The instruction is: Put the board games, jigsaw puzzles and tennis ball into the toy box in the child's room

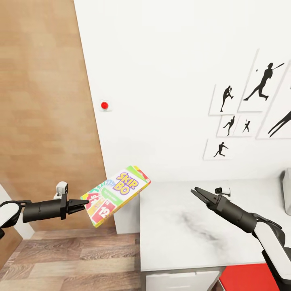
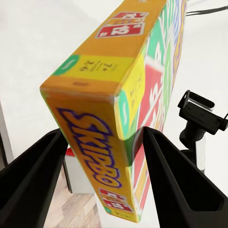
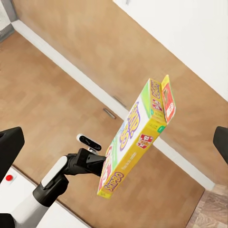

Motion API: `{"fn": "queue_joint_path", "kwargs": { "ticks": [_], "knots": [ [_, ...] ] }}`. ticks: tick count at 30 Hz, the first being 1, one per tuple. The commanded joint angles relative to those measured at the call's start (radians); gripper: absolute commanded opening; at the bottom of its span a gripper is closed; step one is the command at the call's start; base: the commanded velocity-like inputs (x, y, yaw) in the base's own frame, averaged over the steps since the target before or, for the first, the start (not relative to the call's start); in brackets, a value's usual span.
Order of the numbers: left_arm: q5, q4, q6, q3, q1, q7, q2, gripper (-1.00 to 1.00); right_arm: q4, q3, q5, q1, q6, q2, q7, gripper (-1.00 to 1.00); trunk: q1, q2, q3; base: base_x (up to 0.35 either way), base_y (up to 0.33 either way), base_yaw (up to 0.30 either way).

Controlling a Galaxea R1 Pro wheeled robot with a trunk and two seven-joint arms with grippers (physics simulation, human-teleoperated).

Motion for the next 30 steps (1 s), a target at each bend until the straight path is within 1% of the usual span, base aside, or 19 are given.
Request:
{"fn": "queue_joint_path", "kwargs": {
  "ticks": [1, 6, 12, 23, 30],
  "knots": [
    [-0.007, 0.001, 0.0, -0.002, -0.002, -0.009, 0.001, -1.0, 0.0, -0.001, -0.003, -0.001, 0.005, 0.0, 0.001, 1.0, 0.001, -0.002, -0.001, 0.0, 0.0, 0.0],
    [-0.006, 0.001, 0.0, -0.002, -0.002, -0.009, 0.001, -1.0, 0.0, -0.001, -0.003, -0.001, 0.005, 0.0, 0.001, 1.0, 0.001, -0.002, 0.007, 0.0, 0.0, 0.0],
    [-0.005, 0.001, 0.0, -0.004, -0.002, -0.009, 0.001, -1.0, 0.001, -0.001, -0.003, -0.001, 0.005, -0.001, 0.001, 1.0, 0.001, -0.002, 0.01, 0.0, 0.0, -0.038],
    [-0.006, 0.0, 0.0, -0.004, -0.002, -0.009, 0.001, -1.0, 0.001, -0.002, -0.003, -0.001, 0.005, -0.002, 0.001, 1.0, 0.001, -0.002, 0.011, -0.007, -0.013, -0.239],
    [-0.007, -0.002, 0.0, -0.004, -0.002, -0.009, 0.001, -1.0, 0.001, -0.002, -0.003, -0.001, 0.005, -0.002, 0.001, 1.0, 0.001, -0.002, 0.011, -0.077, -0.211, -0.275]
  ]
}}
